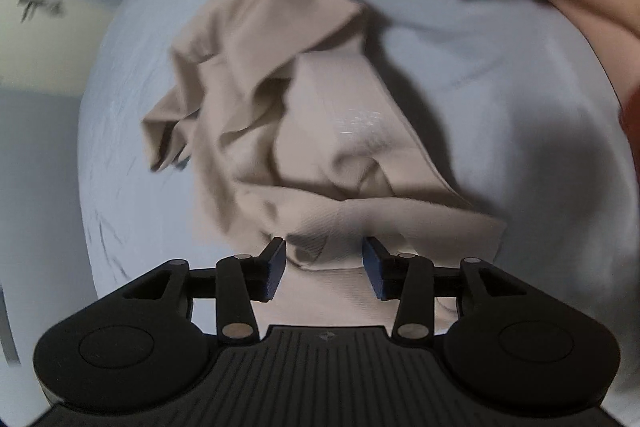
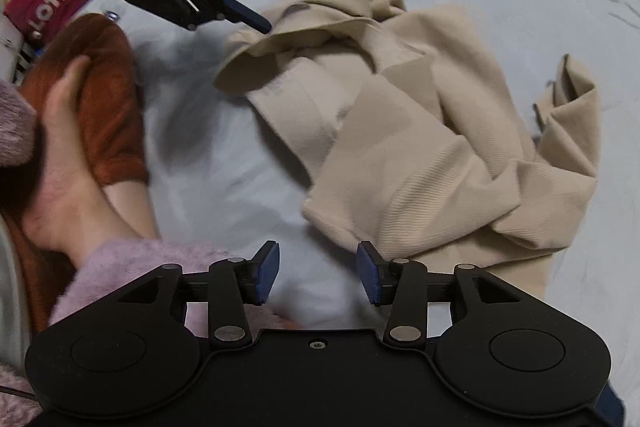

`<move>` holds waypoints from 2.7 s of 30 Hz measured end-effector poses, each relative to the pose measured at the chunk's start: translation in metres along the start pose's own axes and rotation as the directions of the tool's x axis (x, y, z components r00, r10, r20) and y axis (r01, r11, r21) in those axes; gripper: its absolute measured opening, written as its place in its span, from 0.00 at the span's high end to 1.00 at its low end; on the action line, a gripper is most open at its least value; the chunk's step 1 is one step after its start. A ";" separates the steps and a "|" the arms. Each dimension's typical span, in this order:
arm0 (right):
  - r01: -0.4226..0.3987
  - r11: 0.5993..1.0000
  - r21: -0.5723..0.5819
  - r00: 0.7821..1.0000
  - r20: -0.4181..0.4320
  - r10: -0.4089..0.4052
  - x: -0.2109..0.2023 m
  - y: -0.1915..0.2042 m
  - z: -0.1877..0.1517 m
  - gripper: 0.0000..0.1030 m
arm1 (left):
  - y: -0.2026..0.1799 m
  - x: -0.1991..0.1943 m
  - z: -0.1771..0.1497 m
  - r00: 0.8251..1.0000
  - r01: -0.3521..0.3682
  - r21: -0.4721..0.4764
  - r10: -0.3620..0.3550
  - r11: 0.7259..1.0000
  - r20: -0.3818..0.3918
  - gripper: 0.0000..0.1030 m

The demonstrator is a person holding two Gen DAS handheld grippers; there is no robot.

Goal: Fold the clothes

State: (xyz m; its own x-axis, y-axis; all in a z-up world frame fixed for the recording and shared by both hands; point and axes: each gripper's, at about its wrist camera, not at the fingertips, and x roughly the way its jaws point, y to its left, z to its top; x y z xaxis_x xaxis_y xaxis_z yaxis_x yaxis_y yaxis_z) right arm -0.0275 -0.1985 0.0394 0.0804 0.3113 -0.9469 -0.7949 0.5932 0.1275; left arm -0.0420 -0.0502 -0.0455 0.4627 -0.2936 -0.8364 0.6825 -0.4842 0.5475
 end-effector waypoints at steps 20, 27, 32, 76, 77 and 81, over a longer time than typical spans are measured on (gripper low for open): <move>0.195 0.887 -0.418 0.978 0.010 -0.211 0.028 0.058 0.010 0.60 | -0.067 -0.021 -0.016 0.999 0.041 -0.141 -0.046 0.989 -0.029 0.60; 0.200 0.881 -0.429 0.972 -0.023 -0.232 0.036 0.061 0.008 0.60 | -0.086 -0.002 -0.013 0.999 0.031 -0.118 -0.034 0.993 -0.028 0.60; 0.200 0.883 -0.425 0.972 -0.024 -0.233 0.033 0.064 0.005 0.59 | -0.091 0.015 -0.011 0.999 0.019 -0.061 -0.020 0.998 -0.026 0.60; 0.378 0.918 -0.119 0.913 0.215 -0.348 -0.021 -0.035 0.054 0.95 | 0.065 0.015 -0.064 0.998 -0.052 -0.773 0.051 0.632 -0.025 0.89; 0.369 0.921 -0.125 0.916 0.215 -0.338 -0.020 -0.036 0.054 0.94 | 0.064 0.018 -0.062 0.999 -0.044 -0.770 0.045 0.637 -0.020 0.88; 0.331 0.928 -0.171 0.930 0.225 -0.290 -0.015 -0.039 0.049 0.76 | 0.055 0.021 -0.060 0.999 -0.027 -0.750 0.043 0.661 0.002 0.74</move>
State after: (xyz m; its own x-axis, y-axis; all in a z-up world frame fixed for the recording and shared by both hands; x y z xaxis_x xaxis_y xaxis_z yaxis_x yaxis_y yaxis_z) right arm 0.0322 -0.1899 0.0630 0.4410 0.2843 -0.8513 -0.8138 0.5266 -0.2457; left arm 0.0394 -0.0334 -0.0310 0.4902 -0.3160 -0.8123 0.8631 0.3059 0.4019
